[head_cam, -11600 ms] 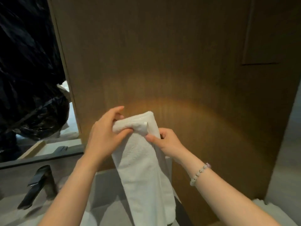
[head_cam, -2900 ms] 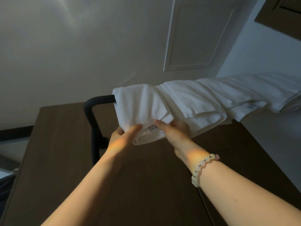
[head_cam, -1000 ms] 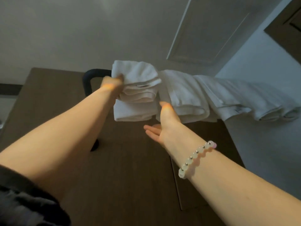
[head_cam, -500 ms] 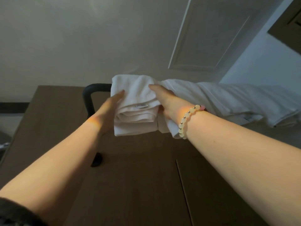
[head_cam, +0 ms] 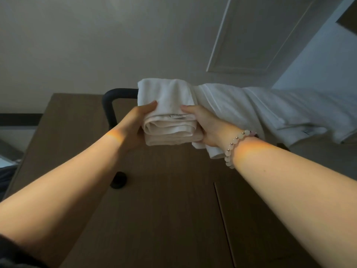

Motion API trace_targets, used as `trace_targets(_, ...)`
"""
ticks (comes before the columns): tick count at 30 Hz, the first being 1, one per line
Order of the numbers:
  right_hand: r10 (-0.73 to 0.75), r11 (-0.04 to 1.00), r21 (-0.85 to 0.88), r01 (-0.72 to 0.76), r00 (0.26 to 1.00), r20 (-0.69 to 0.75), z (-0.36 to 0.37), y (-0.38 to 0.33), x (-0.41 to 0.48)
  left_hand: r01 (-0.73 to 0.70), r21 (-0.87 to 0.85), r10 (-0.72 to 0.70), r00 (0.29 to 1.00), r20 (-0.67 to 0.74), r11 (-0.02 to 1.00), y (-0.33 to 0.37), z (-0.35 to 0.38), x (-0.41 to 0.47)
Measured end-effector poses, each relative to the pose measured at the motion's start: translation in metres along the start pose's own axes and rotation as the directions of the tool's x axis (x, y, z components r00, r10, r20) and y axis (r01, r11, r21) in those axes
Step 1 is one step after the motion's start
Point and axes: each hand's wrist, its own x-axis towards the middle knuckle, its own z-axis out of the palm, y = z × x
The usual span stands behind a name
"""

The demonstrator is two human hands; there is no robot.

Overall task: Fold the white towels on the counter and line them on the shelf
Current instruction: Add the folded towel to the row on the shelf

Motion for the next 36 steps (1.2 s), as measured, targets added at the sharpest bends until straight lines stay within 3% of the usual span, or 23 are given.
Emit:
trace_targets(4,-0.018,0.999,0.042,0.02,0.998,-0.066,-0.015,0.004,0.006,0.019,0.057,-0.02,1.0,0.019,0.998,-0.001,0.012,0.007)
trace_targets(11,-0.007,0.984,0.18,-0.016,0.992,0.126,-0.024,0.02,0.0,0.065,0.11,-0.069,0.997,0.039,0.992,-0.017,0.003,0.004)
trace_targets(14,-0.009,0.991,0.134,-0.009,0.991,0.132,-0.026,0.026,-0.003,0.098,0.096,-0.098,0.995,-0.004,0.991,-0.033,0.003,-0.004)
trace_targets(17,-0.043,0.998,0.053,0.039,0.996,0.079,-0.02,0.029,-0.004,0.093,0.128,-0.091,0.996,-0.023,0.987,-0.039,-0.002,-0.01)
trace_targets(21,-0.156,0.984,0.079,0.162,0.985,-0.078,-0.006,0.04,-0.014,0.032,0.201,-0.038,0.999,0.028,0.979,-0.029,-0.013,-0.012)
trace_targets(27,-0.155,0.984,0.042,0.171,0.954,-0.255,0.002,0.042,-0.029,-0.02,0.281,0.036,0.998,-0.055,0.959,-0.026,-0.008,-0.021)
trace_targets(36,-0.113,0.986,0.081,0.143,0.946,-0.304,0.01,0.027,-0.044,-0.037,0.326,0.115,0.968,-0.224,0.945,-0.031,0.012,-0.045)
